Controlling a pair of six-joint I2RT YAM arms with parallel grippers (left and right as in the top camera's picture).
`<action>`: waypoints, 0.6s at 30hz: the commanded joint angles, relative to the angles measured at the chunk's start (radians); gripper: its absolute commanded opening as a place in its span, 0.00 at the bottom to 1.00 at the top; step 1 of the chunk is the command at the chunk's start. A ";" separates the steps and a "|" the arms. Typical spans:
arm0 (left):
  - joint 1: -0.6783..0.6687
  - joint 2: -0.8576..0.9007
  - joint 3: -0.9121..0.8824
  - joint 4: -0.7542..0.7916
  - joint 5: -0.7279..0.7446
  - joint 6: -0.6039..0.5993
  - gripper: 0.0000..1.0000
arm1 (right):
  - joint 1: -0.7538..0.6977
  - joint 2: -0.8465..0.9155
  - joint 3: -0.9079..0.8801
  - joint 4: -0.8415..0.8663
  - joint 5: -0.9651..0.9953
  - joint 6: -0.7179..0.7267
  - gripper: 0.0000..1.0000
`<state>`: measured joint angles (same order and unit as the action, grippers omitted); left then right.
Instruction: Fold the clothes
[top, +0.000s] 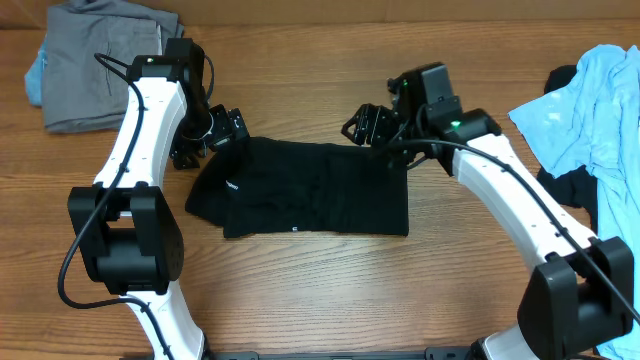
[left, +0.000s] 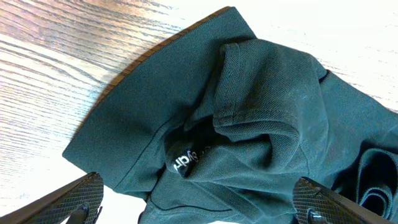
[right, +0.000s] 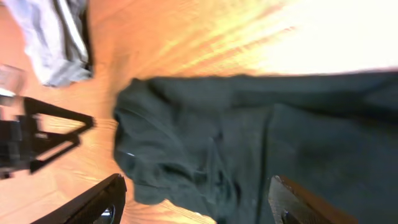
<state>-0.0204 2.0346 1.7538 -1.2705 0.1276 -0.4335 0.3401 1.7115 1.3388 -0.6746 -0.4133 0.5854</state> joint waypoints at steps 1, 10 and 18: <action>-0.010 0.007 0.020 0.005 -0.004 0.023 1.00 | 0.041 0.062 -0.006 -0.014 0.042 -0.002 0.78; -0.013 0.007 0.020 0.006 -0.004 0.019 1.00 | 0.164 0.218 -0.010 0.031 0.045 0.087 0.61; -0.013 0.007 0.020 0.006 -0.004 0.019 1.00 | 0.250 0.294 -0.009 0.096 0.056 0.126 0.47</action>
<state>-0.0204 2.0346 1.7538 -1.2640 0.1272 -0.4339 0.5713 1.9942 1.3331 -0.5922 -0.3714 0.6846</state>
